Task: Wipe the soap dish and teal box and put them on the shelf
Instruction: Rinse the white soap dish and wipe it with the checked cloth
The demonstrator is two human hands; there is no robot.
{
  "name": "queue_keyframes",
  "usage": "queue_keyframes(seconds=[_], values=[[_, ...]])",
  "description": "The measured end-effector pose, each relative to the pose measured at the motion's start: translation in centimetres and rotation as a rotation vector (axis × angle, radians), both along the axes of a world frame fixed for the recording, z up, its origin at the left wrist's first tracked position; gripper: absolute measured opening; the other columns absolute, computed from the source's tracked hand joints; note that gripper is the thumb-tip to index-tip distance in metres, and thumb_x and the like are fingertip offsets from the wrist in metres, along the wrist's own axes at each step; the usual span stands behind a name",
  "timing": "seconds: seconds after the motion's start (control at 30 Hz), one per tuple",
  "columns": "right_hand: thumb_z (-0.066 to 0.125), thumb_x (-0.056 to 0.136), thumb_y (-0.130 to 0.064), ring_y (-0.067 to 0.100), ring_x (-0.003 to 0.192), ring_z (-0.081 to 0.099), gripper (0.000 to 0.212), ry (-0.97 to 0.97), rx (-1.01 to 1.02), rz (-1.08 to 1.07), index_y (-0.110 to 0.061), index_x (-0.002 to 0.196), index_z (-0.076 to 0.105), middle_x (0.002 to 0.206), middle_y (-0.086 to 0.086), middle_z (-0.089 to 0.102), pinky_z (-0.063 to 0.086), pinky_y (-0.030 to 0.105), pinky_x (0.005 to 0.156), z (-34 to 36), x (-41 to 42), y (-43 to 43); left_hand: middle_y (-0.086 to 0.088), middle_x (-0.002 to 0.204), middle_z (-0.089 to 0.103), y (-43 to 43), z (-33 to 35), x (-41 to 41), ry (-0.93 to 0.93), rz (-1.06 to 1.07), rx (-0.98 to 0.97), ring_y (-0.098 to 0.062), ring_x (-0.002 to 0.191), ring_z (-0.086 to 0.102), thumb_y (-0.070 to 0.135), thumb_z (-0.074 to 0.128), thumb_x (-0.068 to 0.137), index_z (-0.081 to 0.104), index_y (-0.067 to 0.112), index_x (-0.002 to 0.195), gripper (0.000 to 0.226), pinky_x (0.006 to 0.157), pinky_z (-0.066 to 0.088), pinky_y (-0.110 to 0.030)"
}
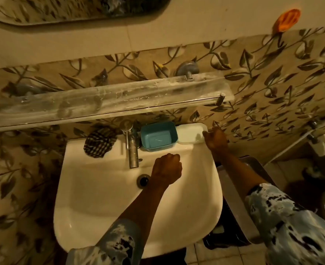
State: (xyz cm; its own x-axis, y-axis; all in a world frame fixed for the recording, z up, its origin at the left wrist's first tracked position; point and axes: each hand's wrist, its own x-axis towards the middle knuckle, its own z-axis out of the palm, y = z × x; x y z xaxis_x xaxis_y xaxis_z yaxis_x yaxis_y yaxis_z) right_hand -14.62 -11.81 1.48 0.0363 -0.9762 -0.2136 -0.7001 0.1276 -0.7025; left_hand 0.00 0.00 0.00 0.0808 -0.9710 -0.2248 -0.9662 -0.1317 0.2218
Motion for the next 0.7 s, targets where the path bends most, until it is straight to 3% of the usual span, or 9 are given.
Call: queue_keyframes(seconds=[0.27, 0.37, 0.47, 0.6, 0.7], values=[[0.055, 0.092, -0.009, 0.039, 0.109, 0.059, 0.033, 0.01, 0.055, -0.048, 0.006, 0.121, 0.058, 0.119, 0.025, 0.063, 0.049, 0.047, 0.093, 0.6, -0.3, -0.8, -0.006, 0.114, 0.064, 1.4, -1.1, 2.3, -0.025, 0.051, 0.104, -0.022, 0.1, 0.062, 0.03, 0.047, 0.095, 0.056, 0.014, 0.113, 0.025, 0.087, 0.047, -0.033], [0.058, 0.089, -0.005, 0.041, 0.1, 0.064, 0.031, -0.067, 0.09, -0.079, 0.007, 0.118, 0.06, 0.111, 0.026, 0.066, 0.053, 0.051, 0.087, 0.6, -0.8, -0.3, -0.006, 0.113, 0.063, 2.1, -1.4, 2.8, -0.038, 0.043, 0.135, -0.022, 0.1, 0.061, 0.029, 0.048, 0.095, 0.056, 0.014, 0.112, 0.024, 0.086, 0.047, -0.033], [0.06, 0.086, 0.0, 0.044, 0.103, 0.062, 0.037, -0.153, 0.172, -0.136, 0.009, 0.122, 0.056, 0.117, 0.028, 0.062, 0.053, 0.055, 0.086, 0.7, -1.5, 0.4, -0.005, 0.114, 0.062, 2.8, -1.6, 2.7, -0.029, 0.032, 0.152, -0.021, 0.1, 0.061, 0.028, 0.048, 0.094, 0.056, 0.014, 0.111, 0.023, 0.087, 0.048, -0.034], [0.058, 0.089, 0.001, 0.044, 0.112, 0.057, 0.042, -0.373, 0.374, -0.237, 0.011, 0.128, 0.049, 0.131, 0.027, 0.052, 0.057, 0.044, 0.076, 1.1, -2.2, 1.9, -0.006, 0.112, 0.063, 3.7, -1.5, 2.7, 0.024, 0.035, 0.126, -0.023, 0.099, 0.06, 0.029, 0.047, 0.094, 0.056, 0.014, 0.109, 0.023, 0.087, 0.048, -0.035], [0.059, 0.087, 0.002, 0.043, 0.111, 0.058, 0.038, -0.44, 0.451, -0.27, 0.01, 0.124, 0.053, 0.128, 0.026, 0.055, 0.058, 0.037, 0.064, 1.2, -2.6, 3.5, -0.007, 0.113, 0.062, 4.7, -1.3, 3.1, 0.06, 0.052, 0.121, -0.024, 0.101, 0.06, 0.03, 0.046, 0.094, 0.057, 0.015, 0.11, 0.024, 0.088, 0.049, -0.037]])
